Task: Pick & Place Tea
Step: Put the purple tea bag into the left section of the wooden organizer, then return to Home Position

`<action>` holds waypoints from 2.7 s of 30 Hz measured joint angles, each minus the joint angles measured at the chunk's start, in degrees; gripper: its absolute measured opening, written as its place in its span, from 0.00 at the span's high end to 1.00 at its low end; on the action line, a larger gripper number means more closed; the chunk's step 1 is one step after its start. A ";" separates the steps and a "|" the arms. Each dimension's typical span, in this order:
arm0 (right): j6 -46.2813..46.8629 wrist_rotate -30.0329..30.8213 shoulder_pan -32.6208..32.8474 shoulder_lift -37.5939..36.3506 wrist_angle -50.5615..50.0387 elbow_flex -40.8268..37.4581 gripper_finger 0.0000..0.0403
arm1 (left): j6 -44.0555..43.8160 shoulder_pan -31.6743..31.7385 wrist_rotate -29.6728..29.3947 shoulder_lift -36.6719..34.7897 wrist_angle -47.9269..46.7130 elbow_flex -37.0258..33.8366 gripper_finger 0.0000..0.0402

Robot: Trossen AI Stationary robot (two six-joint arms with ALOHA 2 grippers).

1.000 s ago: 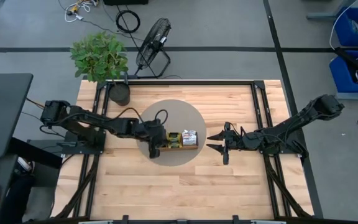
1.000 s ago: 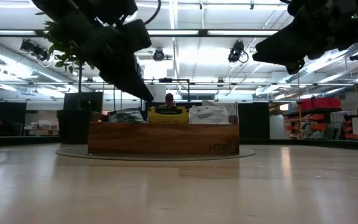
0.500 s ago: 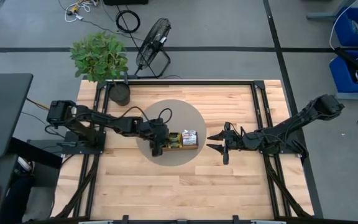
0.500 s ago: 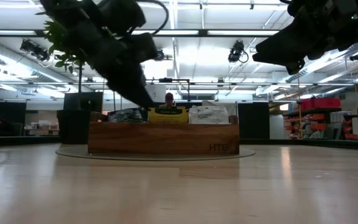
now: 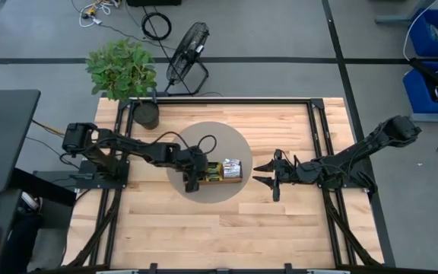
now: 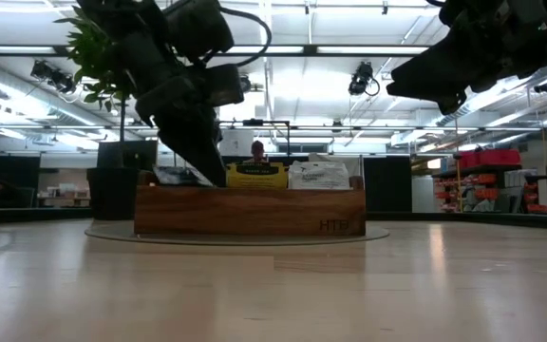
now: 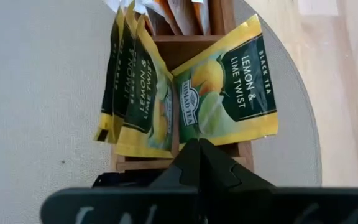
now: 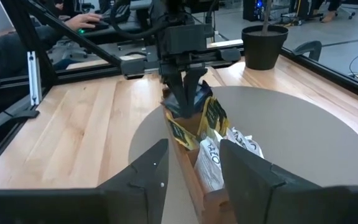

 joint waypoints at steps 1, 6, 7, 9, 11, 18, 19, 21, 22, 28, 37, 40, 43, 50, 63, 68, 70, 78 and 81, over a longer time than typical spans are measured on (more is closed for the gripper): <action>0.01 0.00 0.01 0.00 0.08 -0.02 0.62 | -0.26 -0.12 -0.01 0.00 -0.05 0.01 1.00; 0.13 0.00 0.01 0.00 0.03 -0.02 0.62 | -1.43 -1.33 -0.42 -0.94 -3.26 0.02 1.00; 0.13 0.00 0.01 0.00 0.03 -0.02 0.62 | -1.89 -1.64 -0.45 -1.18 -5.04 0.04 1.00; 0.15 0.00 -0.01 0.00 0.06 0.01 0.62 | -2.62 -2.17 -0.50 -1.28 -8.47 -0.08 1.00; 0.02 -0.02 0.01 0.00 0.04 0.01 0.62 | -2.58 -2.77 -2.96 -1.49 -8.79 -0.10 1.00; 1.08 -0.03 0.01 0.00 -0.55 0.01 0.62 | 5.22 -5.61 -11.39 -1.73 -6.69 2.44 1.00; 1.26 -0.04 0.00 0.00 -0.51 0.01 0.62 | 6.25 -6.09 -13.66 -1.73 -7.06 2.83 1.00; 1.30 -0.04 0.01 0.00 -0.62 0.01 0.62 | 6.42 -6.65 -16.21 -1.73 -9.48 4.21 1.00; 1.46 -0.04 0.01 0.00 -0.67 0.01 0.62 | 6.40 -6.75 -16.58 -1.75 -10.58 5.00 1.00; 1.49 -0.07 0.01 0.00 -1.20 0.01 0.62 | 5.11 -8.96 -3.47 -3.91 -22.21 8.75 1.00; 1.51 -0.06 0.01 0.00 -1.88 0.01 0.62 | 4.56 -8.02 -1.09 -3.29 -27.07 9.34 1.00; 1.49 -0.07 0.01 0.00 -1.49 0.01 0.62 | 5.15 -7.15 -0.89 -2.00 -28.04 9.25 1.00; 1.49 -0.05 0.01 0.00 -1.17 0.01 0.62 | 5.25 -6.26 -1.09 -0.95 -28.78 9.25 1.00; 1.46 -0.05 0.01 0.00 -0.85 0.01 0.62 | 6.01 -5.42 -4.59 0.78 -29.80 9.37 1.00; 1.46 -0.06 0.01 0.00 -1.08 0.01 0.62 | 2.99 -4.96 -17.78 0.57 -32.53 9.72 1.00; 1.46 -0.07 0.01 0.00 -1.12 0.01 0.62 | 4.35 -6.59 -16.63 0.55 -35.44 10.31 1.00; 1.46 -0.15 0.01 0.00 -1.13 0.01 0.62 | 4.73 -7.30 -17.50 0.55 -35.77 11.00 1.00; -0.22 -0.08 0.03 -0.05 -0.46 0.01 0.62 | 6.12 -10.22 -22.76 -3.55 -28.52 14.49 1.00; -2.97 0.27 0.32 -0.31 1.57 0.05 0.62 | 6.77 -11.43 -20.69 -8.29 -16.40 10.74 1.00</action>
